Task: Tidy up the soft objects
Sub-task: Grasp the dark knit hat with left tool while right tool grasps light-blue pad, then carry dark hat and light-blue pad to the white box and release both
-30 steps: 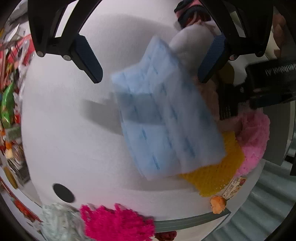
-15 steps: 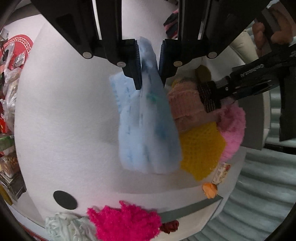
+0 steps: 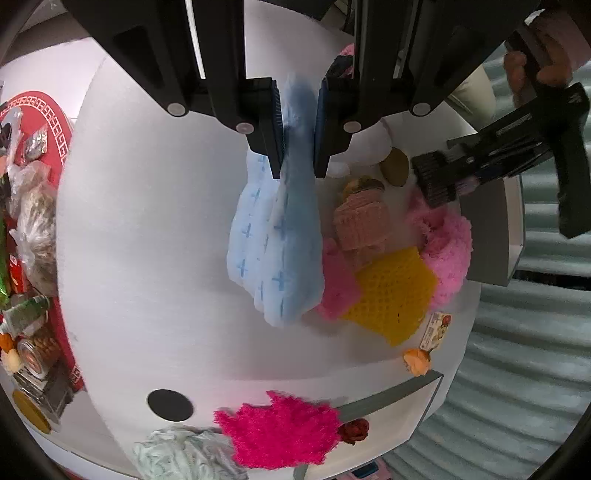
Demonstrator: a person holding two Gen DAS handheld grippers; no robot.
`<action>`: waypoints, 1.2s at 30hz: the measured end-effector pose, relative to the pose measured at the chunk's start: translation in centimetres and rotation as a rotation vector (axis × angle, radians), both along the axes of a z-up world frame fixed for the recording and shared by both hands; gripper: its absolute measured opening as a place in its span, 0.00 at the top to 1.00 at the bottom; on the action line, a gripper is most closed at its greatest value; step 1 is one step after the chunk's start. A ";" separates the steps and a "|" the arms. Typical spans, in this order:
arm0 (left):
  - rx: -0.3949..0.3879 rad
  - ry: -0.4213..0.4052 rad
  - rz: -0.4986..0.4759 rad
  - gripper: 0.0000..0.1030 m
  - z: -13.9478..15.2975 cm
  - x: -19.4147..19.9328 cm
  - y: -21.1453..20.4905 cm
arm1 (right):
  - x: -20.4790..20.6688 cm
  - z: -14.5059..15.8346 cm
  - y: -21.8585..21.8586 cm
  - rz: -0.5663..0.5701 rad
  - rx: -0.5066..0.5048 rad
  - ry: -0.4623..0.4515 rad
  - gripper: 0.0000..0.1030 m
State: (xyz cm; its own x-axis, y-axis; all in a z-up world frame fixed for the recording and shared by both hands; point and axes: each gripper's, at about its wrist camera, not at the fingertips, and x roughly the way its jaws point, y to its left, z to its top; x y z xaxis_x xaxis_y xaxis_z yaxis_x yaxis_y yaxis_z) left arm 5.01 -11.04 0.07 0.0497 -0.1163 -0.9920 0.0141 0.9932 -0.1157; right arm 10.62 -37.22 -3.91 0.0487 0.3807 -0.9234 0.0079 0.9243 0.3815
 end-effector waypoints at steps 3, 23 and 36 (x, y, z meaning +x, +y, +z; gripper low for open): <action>-0.016 -0.030 -0.009 0.51 1.5 -0.3 1.1 | -0.4 0.8 -0.5 -0.011 0.015 -0.009 0.86; -0.005 -0.194 0.078 0.51 5.9 0.7 5.5 | 0.0 6.7 3.9 0.066 0.075 -0.105 0.87; -0.039 -0.240 0.093 0.51 6.5 -0.1 13.9 | -1.5 9.2 12.7 0.066 0.043 -0.155 0.87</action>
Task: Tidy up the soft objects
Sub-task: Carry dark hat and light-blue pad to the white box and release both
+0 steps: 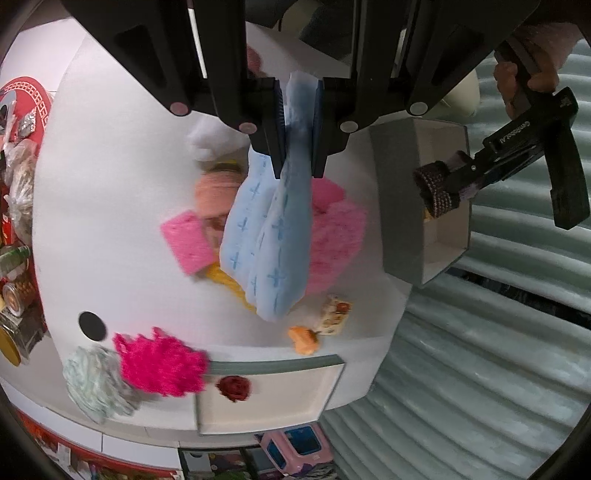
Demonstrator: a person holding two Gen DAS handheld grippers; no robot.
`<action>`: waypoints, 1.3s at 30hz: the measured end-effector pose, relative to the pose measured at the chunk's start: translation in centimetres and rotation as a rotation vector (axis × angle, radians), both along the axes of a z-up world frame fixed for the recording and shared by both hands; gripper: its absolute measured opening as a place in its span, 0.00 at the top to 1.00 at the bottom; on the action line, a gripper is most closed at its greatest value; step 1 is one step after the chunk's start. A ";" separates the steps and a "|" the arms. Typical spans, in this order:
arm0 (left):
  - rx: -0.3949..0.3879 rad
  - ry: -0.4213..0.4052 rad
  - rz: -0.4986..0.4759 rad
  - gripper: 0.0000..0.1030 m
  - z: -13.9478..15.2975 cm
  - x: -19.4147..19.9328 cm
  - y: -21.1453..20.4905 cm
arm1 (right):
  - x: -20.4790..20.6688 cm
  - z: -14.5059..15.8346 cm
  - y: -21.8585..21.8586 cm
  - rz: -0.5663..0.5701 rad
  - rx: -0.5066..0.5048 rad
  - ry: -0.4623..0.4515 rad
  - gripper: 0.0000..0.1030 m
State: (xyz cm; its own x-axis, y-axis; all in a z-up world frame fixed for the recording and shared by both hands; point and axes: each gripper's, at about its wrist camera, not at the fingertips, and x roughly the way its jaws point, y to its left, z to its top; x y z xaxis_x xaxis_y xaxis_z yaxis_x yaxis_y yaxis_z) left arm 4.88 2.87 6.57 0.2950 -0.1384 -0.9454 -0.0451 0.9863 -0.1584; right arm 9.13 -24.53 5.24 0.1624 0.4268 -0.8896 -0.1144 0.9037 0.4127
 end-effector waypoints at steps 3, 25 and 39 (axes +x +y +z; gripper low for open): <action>0.002 -0.003 0.022 0.51 -0.1 -0.7 2.3 | -0.3 0.6 3.0 0.024 -0.006 -0.018 0.87; 0.031 -0.024 0.261 0.51 -0.7 -4.0 14.5 | -0.2 3.1 24.5 0.380 0.036 -0.104 0.87; 0.042 -0.012 0.286 0.51 -2.0 -2.9 16.4 | 1.5 3.0 29.3 0.475 0.014 -0.115 0.87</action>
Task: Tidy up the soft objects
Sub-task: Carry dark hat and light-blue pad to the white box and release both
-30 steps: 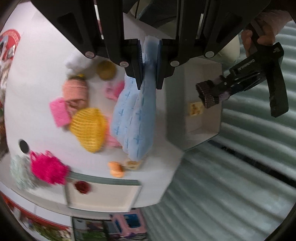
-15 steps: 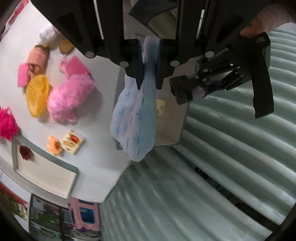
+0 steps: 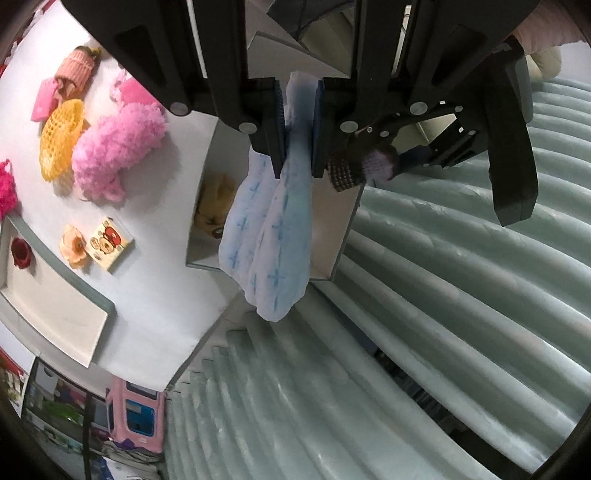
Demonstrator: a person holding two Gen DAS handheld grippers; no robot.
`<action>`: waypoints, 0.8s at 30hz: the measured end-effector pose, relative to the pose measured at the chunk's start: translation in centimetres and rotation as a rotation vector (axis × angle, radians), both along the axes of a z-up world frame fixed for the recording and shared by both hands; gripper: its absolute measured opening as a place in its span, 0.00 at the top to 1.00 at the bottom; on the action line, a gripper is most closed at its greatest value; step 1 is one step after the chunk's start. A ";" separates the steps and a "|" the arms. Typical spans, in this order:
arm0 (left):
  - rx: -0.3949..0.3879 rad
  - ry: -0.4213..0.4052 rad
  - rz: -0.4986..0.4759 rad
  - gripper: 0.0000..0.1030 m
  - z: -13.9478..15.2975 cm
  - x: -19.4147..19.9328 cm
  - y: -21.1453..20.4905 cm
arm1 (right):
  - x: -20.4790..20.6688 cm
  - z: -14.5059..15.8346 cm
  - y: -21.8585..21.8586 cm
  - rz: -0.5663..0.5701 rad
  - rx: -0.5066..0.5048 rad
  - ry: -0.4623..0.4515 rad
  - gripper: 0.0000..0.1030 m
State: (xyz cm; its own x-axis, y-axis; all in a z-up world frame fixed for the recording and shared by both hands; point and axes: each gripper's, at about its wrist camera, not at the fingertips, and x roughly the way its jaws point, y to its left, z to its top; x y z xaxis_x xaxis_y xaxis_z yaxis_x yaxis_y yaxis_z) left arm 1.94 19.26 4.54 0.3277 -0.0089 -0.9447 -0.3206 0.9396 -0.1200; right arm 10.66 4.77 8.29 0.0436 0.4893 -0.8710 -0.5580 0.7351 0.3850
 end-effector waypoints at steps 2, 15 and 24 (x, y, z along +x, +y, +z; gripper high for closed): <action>0.000 0.001 0.001 0.51 -0.1 0.2 0.1 | 0.2 -0.1 0.4 0.005 -0.001 0.002 0.87; -0.001 0.034 -0.013 0.51 -1.7 1.8 0.0 | 1.2 -1.5 2.0 0.012 -0.051 0.024 0.87; 0.010 0.051 -0.014 0.51 -2.5 2.2 -0.1 | 1.6 -2.5 2.6 0.028 -0.084 0.018 0.87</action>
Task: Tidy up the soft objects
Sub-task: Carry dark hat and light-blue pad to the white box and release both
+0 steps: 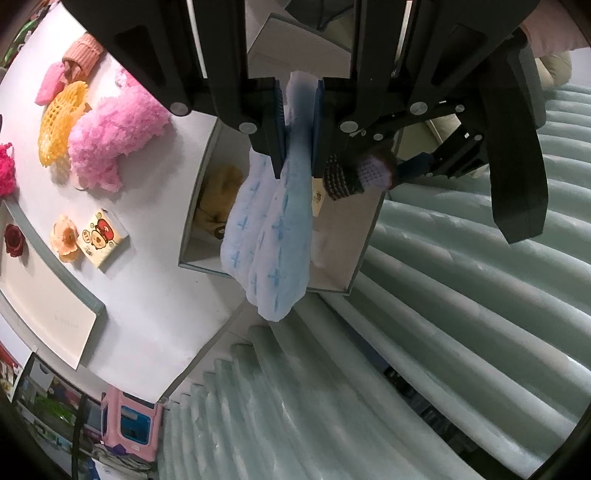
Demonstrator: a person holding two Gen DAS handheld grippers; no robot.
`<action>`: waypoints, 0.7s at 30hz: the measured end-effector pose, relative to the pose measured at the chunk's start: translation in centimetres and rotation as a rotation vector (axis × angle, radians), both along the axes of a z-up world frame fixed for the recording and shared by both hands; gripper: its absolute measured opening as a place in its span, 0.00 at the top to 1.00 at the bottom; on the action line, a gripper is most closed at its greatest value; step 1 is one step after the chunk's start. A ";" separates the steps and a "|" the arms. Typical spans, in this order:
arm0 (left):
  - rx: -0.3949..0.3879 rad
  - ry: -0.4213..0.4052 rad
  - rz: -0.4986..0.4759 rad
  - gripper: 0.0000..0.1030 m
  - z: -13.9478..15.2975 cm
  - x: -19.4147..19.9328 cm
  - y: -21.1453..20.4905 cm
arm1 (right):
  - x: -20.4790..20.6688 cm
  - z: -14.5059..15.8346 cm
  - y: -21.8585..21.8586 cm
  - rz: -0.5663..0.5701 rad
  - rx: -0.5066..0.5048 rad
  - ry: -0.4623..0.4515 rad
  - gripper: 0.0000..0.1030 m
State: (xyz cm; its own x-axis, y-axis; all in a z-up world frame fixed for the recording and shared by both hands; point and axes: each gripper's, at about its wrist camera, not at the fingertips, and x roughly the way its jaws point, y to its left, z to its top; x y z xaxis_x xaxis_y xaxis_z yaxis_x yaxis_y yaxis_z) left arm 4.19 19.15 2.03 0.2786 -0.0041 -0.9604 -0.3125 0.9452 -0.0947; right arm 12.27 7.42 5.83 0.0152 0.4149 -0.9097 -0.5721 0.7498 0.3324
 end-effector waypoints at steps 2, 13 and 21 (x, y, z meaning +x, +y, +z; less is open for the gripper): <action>-0.001 0.003 0.001 0.51 -0.1 0.1 0.1 | 0.0 -0.1 0.2 0.002 -0.006 0.004 0.87; -0.001 0.013 0.005 0.51 -0.7 0.3 0.3 | 0.3 -0.4 1.2 0.032 -0.027 -0.002 0.87; 0.004 0.027 0.011 0.51 -1.1 0.5 0.4 | 0.8 -1.0 1.6 0.038 -0.040 0.004 0.87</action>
